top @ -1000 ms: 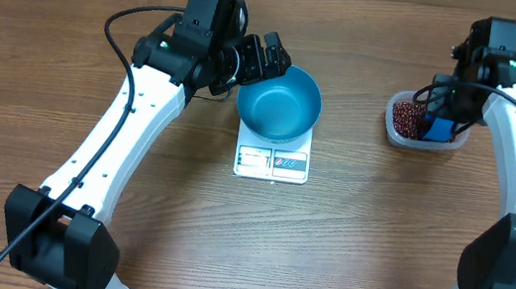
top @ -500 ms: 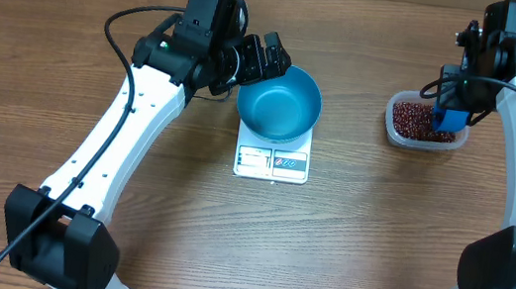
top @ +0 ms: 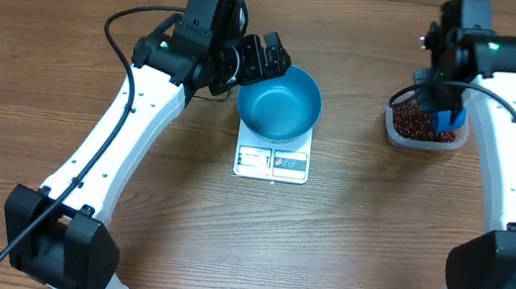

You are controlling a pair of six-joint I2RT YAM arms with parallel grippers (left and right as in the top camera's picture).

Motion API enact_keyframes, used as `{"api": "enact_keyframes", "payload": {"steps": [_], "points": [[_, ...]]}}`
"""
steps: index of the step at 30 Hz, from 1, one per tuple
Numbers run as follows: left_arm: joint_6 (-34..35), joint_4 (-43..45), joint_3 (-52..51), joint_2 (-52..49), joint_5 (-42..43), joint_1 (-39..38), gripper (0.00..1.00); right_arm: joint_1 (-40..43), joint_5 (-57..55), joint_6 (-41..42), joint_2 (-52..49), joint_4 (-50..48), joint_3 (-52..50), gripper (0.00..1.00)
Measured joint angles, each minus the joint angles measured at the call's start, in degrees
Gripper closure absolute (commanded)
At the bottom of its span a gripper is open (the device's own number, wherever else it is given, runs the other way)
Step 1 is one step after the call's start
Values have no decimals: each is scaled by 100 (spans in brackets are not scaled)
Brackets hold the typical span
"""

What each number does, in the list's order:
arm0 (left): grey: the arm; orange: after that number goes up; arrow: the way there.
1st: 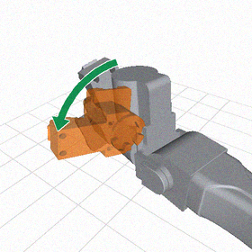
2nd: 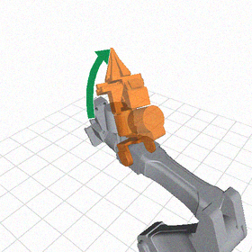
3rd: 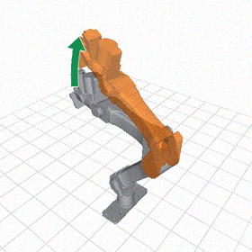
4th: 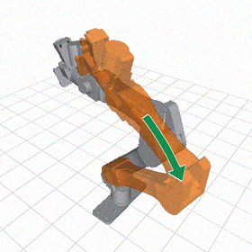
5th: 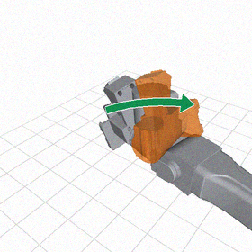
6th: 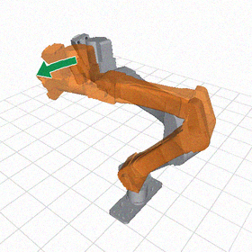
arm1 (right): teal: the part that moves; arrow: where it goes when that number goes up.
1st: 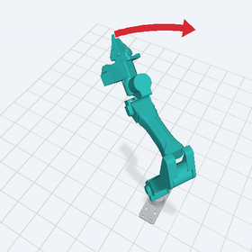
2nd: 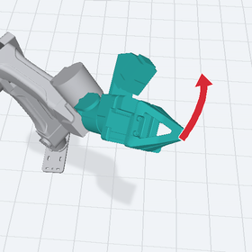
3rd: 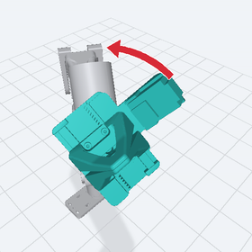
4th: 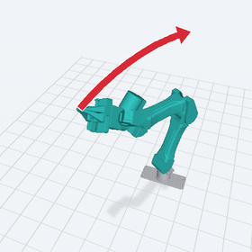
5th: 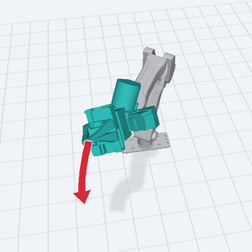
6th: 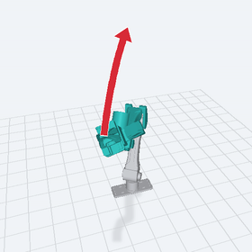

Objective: Scoop item into bowl and weigh 150g on scale
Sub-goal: 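Push the scoop down into the red beans with the right gripper, then drag the scoop through the beans with the right gripper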

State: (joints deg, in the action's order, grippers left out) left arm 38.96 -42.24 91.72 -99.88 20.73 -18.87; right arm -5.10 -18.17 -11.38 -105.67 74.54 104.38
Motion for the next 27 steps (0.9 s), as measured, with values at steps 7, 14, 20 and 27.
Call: {"api": "enact_keyframes", "payload": {"steps": [7, 14, 20, 27], "points": [[0, 0, 0, 0, 0, 0, 0, -87, -402, -9, 0, -162, -114, 96], [0, 2, 0, 0, 0, 0, 1, -55, -522, -31, -4, -605, -498, 96], [0, 0, 0, 0, 0, 0, 0, -57, -782, -46, -4, -1137, -988, 96], [0, 0, 0, 0, 0, 0, 0, -55, -944, -50, -4, -1707, -1425, 96]]}}
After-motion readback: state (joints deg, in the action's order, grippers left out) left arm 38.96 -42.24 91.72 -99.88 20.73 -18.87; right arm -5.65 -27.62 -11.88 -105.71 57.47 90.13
